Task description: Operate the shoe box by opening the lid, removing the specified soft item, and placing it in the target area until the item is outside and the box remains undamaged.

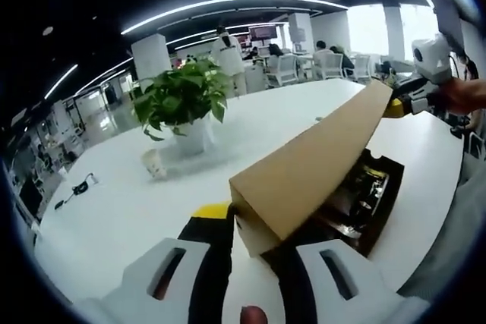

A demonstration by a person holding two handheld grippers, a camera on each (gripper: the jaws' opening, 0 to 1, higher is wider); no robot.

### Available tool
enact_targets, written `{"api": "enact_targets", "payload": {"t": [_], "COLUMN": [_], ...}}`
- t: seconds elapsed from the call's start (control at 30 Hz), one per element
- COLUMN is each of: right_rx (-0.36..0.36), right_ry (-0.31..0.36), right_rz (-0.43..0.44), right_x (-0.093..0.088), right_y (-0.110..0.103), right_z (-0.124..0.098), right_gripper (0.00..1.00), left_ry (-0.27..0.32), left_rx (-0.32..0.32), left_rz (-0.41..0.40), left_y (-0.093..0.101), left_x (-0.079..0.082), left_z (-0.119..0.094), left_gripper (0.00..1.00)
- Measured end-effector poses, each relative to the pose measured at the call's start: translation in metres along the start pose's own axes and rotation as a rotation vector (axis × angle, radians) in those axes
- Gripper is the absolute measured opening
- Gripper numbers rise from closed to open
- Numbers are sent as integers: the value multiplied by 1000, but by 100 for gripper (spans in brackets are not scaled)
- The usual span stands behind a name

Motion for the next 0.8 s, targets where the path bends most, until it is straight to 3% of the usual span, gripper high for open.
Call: {"api": "enact_targets", "payload": {"t": [0.27,0.8], "right_rx": [-41,-51], "right_ry": [-28,-75], "right_rz": [23,70], "right_x": [0,-4], "right_y": [12,17], "right_z": [11,33], "right_gripper": [3,1], "left_ry": [6,-22], "left_rx": [-3,-19], "left_rz": [-19,-28], "left_y": [0,-2], "left_x": [5,4], "left_z": [-1,15], "left_gripper": [16,16]}}
Point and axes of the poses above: the point that each gripper's makers call its tool centre point, and the gripper's own axes: z roughly forward along the fingers, y roughly to its right, x roughly out of its top, the point moved 2 cm from there along -z, roughly backward along the fingers, and after that the axes turned 15 degrees about -y, right-handed, at the moved point
